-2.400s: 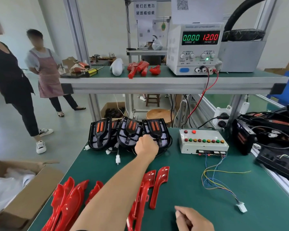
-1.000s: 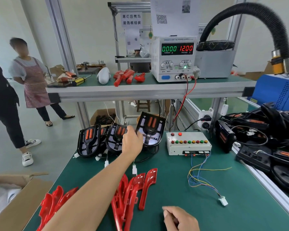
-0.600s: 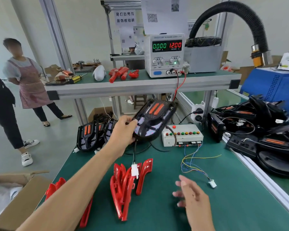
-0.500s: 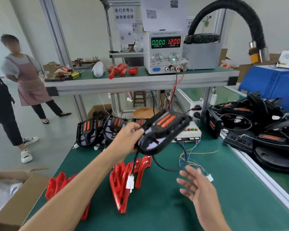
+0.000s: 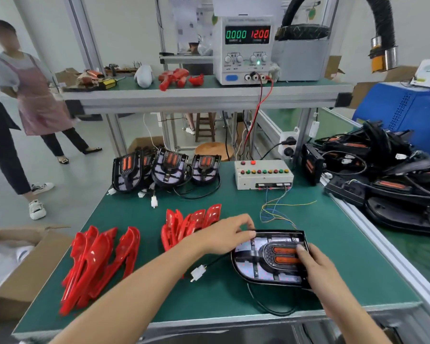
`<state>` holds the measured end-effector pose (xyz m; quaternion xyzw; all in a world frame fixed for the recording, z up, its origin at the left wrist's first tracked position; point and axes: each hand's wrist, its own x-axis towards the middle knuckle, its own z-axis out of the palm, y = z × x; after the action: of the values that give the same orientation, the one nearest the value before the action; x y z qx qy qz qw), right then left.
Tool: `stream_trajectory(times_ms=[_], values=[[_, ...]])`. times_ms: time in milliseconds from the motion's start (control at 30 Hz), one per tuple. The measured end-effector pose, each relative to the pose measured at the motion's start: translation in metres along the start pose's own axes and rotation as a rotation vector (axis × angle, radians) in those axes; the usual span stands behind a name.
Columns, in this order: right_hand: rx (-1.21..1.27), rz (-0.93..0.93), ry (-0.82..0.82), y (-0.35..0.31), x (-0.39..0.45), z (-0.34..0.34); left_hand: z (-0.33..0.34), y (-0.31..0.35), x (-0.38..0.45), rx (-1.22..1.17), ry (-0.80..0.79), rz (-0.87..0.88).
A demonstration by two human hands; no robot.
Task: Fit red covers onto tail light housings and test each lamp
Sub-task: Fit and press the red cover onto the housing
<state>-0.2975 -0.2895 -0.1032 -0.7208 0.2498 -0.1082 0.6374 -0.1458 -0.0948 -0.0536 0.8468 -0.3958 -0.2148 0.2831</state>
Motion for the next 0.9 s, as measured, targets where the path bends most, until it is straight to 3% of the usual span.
stream_trajectory(times_ms=[200,367,433,533,767,900], values=[[-0.353,-0.084,0.111,-0.007,0.000,0.019,0.010,-0.020,-0.009,-0.003,0.175,-0.150],[-0.480,-0.054,0.074,-0.008,0.000,0.036,-0.020,-0.032,-0.017,0.161,0.566,-0.212],[-0.515,-0.076,0.078,-0.008,-0.001,0.040,-0.039,-0.040,-0.018,0.200,0.648,-0.301],[-0.544,-0.084,0.083,-0.010,-0.003,0.039,-0.059,-0.052,-0.013,0.275,0.588,-0.392],[-0.531,-0.084,0.062,-0.014,-0.010,0.029,-0.050,-0.053,0.039,0.727,0.311,-0.342],[-0.577,-0.054,0.093,-0.010,-0.015,0.024,-0.038,-0.053,0.065,0.840,0.230,-0.419]])
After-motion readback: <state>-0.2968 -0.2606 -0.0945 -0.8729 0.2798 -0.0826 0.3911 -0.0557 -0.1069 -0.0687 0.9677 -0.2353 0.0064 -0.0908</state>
